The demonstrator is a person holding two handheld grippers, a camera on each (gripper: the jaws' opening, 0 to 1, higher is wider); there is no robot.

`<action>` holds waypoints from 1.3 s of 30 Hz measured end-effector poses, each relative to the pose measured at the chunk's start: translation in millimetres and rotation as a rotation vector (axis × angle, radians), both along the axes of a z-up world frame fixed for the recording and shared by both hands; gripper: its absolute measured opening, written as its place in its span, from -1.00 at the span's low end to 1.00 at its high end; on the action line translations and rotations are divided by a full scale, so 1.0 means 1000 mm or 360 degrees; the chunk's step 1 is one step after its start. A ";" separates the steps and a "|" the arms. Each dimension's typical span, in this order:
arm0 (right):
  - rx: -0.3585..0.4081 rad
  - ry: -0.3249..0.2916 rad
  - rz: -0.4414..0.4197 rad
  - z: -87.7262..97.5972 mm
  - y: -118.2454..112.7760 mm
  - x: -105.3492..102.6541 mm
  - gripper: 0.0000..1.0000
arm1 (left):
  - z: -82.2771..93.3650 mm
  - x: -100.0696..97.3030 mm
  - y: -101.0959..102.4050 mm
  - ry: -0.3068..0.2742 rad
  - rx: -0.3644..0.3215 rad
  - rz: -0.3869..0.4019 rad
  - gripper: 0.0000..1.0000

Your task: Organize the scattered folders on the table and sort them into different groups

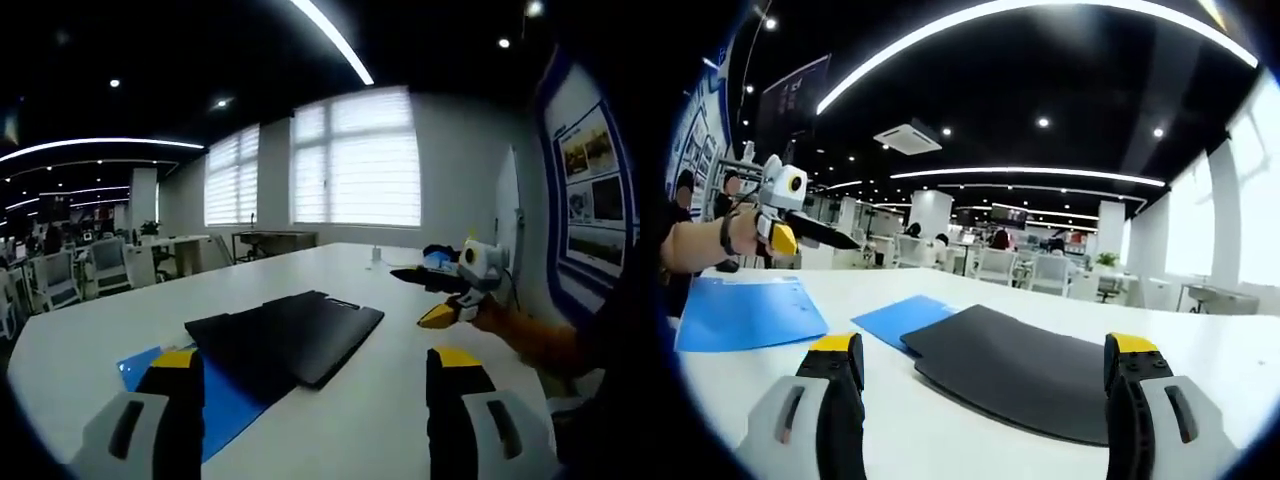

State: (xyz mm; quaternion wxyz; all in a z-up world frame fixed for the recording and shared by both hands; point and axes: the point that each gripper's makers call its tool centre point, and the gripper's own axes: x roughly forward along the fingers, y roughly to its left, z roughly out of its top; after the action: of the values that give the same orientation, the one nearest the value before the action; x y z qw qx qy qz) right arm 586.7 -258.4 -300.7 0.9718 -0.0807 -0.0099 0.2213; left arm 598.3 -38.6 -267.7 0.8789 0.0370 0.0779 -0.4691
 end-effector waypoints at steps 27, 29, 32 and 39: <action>0.0115 0.0235 -0.0081 -0.064 -0.038 0.034 0.94 | -0.039 0.051 -0.054 0.0403 -0.0269 -0.0057 0.79; 0.0098 0.0239 -0.0101 -0.068 -0.043 0.038 0.94 | -0.044 0.053 -0.064 0.0466 -0.0305 -0.0088 0.77; 0.0087 0.0269 -0.0134 -0.076 -0.050 0.043 0.94 | -0.049 0.054 -0.074 0.0559 -0.0357 -0.0122 0.72; 0.0084 0.0255 -0.0215 -0.078 -0.069 0.050 0.76 | -0.065 0.058 -0.097 0.0774 -0.0443 -0.0183 0.69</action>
State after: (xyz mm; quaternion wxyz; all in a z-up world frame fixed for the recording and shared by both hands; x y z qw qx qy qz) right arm 636.2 -327.4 -379.1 0.9840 -0.0378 0.0675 0.1606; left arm 656.2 -136.0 -333.1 0.8030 -0.1934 0.2191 -0.5195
